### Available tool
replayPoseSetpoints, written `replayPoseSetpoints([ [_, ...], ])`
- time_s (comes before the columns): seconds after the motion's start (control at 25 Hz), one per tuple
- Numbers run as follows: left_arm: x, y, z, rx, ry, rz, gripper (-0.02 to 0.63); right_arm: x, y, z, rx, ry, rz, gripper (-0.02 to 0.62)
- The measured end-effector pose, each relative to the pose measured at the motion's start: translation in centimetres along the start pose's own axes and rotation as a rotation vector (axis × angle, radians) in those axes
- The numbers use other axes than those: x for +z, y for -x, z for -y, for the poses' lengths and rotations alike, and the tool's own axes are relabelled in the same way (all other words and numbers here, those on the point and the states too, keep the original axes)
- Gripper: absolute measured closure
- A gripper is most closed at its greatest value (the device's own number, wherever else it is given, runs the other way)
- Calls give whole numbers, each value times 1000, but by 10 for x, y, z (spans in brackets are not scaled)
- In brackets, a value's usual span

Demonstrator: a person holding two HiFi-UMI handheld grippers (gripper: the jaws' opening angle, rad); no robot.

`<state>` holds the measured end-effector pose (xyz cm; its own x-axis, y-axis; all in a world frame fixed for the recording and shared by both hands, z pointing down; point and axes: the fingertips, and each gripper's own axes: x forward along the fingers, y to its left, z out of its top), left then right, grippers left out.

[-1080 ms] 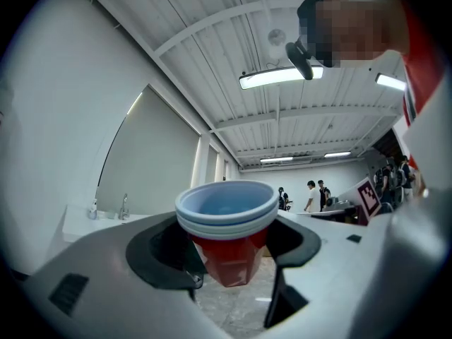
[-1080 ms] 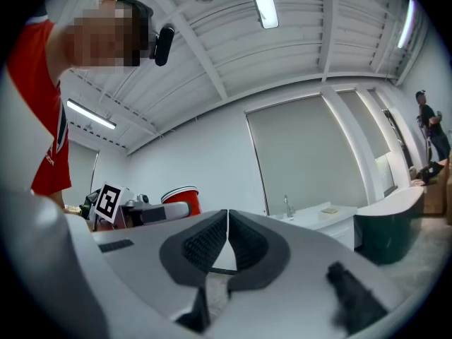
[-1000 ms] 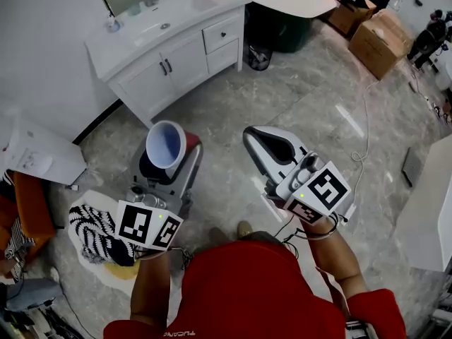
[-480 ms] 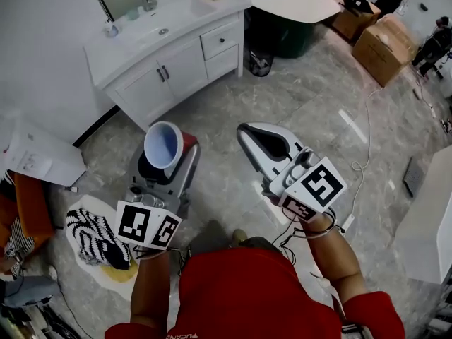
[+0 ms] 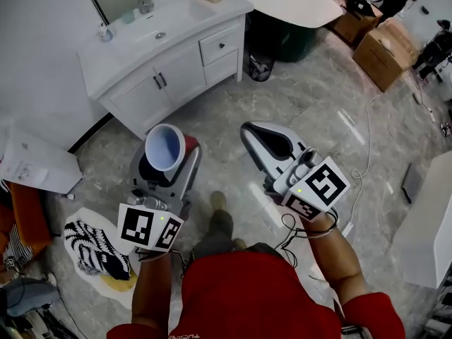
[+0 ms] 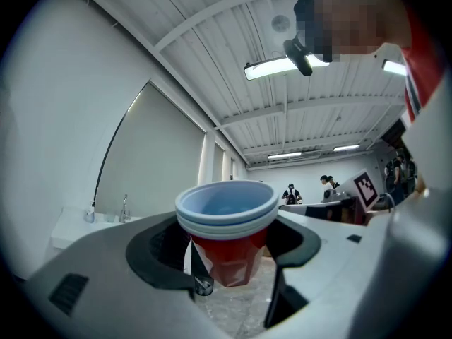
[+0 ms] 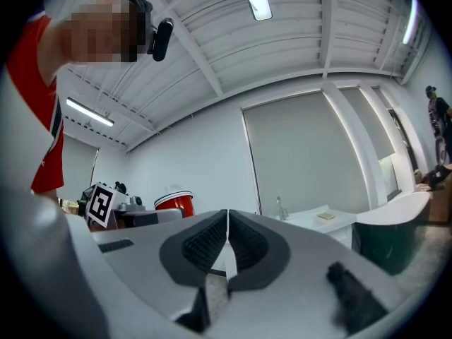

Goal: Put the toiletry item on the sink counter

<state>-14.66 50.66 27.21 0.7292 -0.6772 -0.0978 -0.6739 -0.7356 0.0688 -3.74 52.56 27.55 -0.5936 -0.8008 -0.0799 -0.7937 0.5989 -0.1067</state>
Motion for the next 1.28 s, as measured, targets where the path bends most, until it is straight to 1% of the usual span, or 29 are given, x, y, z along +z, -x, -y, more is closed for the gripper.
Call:
replayPoseSetpoints([
  [0.28,6,-55,-52,-15,-36,12,283,8,-61,48,-15,17,5,565],
  [0.4,8,-77,-80,-19,-50,16,283,9,-93,69,-20,19,13,565],
  [0.56,6,-106,-121,-27,-51,13,283,5,-137,94,-24,24,1,565],
  [0.72,3,-133,-153,-36,-48,9,283,7,-168,116,-35,25,-1,565],
  [1.04,-2,-171,-191,-42,-27,4,282,7,-208,148,-41,35,-12,565],
  [1.28,-5,-203,-212,-28,-36,8,282,4,-235,181,-25,36,-12,565],
])
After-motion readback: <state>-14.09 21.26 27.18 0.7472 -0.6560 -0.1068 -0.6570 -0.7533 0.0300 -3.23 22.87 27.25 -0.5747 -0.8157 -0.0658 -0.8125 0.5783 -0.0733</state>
